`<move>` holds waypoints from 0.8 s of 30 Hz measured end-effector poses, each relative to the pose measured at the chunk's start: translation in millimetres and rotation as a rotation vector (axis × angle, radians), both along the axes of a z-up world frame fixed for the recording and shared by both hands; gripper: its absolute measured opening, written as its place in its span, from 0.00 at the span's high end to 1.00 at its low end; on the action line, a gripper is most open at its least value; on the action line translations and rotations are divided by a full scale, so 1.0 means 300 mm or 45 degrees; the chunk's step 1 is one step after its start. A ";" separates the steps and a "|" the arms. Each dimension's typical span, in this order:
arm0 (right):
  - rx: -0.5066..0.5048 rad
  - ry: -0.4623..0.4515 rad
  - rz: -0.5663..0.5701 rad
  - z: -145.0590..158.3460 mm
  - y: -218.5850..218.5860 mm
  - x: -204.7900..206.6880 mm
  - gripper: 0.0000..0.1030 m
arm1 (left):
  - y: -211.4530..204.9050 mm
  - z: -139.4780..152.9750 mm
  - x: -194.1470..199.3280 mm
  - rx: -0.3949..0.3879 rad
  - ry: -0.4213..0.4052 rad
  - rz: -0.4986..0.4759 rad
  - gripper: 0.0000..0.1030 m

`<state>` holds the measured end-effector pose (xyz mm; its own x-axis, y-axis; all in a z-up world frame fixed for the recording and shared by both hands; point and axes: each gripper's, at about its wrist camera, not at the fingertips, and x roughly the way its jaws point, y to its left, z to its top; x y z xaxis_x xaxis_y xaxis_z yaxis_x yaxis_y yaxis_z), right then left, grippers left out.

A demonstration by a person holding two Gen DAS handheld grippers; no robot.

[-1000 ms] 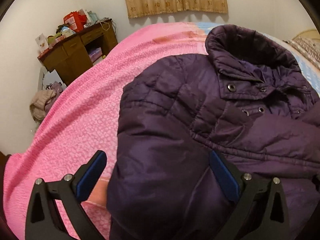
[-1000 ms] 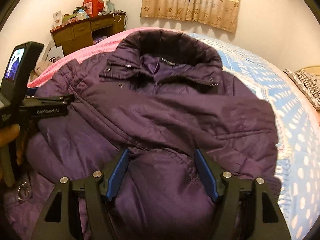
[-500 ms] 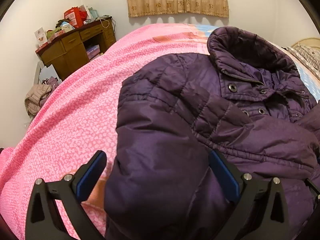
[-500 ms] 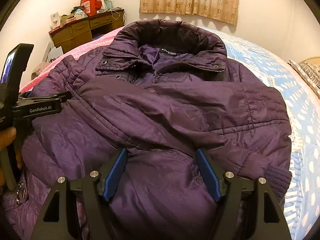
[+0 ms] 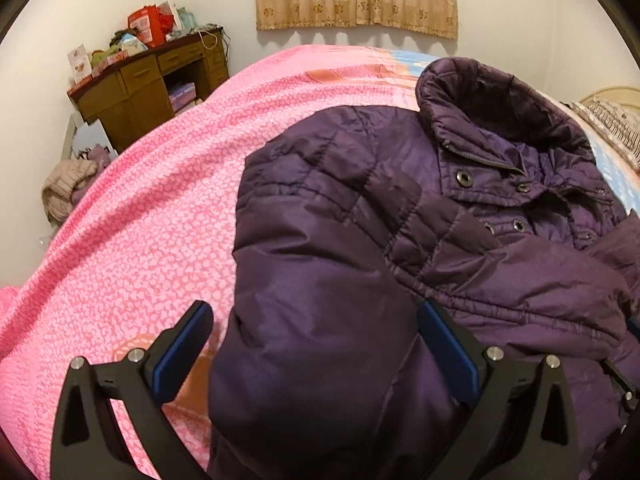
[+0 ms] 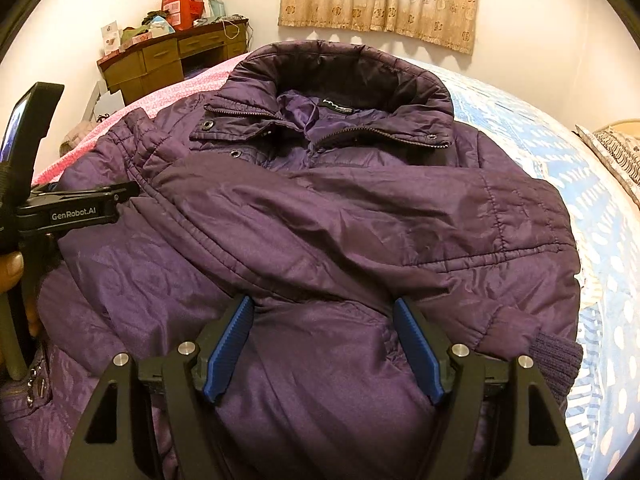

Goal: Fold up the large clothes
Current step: 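Move both tools to the dark collar of the purple jacket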

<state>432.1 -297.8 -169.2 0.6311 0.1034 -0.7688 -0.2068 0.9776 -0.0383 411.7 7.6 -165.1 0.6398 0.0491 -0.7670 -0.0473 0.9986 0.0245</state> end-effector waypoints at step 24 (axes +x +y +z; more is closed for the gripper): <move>-0.048 -0.148 0.040 0.333 -0.222 0.503 0.29 | -0.221 0.304 0.333 0.195 -0.156 -0.307 0.00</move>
